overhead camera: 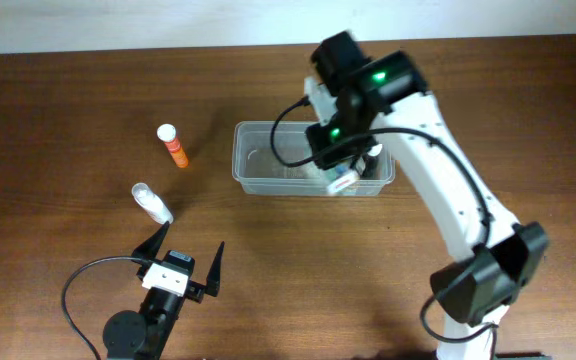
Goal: Pack container
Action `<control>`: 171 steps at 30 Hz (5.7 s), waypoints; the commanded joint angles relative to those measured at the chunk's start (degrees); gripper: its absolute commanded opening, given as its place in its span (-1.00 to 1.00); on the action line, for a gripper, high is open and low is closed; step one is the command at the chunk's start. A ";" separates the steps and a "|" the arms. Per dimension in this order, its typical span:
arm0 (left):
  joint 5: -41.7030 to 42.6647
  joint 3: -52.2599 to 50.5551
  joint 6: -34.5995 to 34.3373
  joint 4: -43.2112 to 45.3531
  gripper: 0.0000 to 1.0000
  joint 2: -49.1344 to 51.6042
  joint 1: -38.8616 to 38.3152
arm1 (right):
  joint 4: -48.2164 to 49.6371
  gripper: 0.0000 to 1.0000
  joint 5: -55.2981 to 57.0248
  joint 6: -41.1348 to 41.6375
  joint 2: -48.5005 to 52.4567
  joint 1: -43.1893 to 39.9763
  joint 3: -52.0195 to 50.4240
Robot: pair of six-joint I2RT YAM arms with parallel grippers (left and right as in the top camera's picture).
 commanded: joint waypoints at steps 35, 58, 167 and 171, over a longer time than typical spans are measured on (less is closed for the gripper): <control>-0.39 -0.13 0.72 -0.42 0.99 -0.44 -0.28 | 9.99 -0.32 15.47 6.75 1.79 -1.66 -4.72; -0.39 -0.13 0.72 -0.42 0.99 -0.44 -0.28 | 13.27 -0.92 9.53 5.29 10.08 -8.00 -4.96; -2.08 11.93 -9.94 -7.48 0.99 2.27 -0.26 | -13.22 0.97 9.97 10.29 2.47 -52.26 5.16; -13.66 25.75 -9.88 -19.12 0.99 9.97 -0.26 | -13.25 0.97 9.97 10.29 2.47 -52.26 5.16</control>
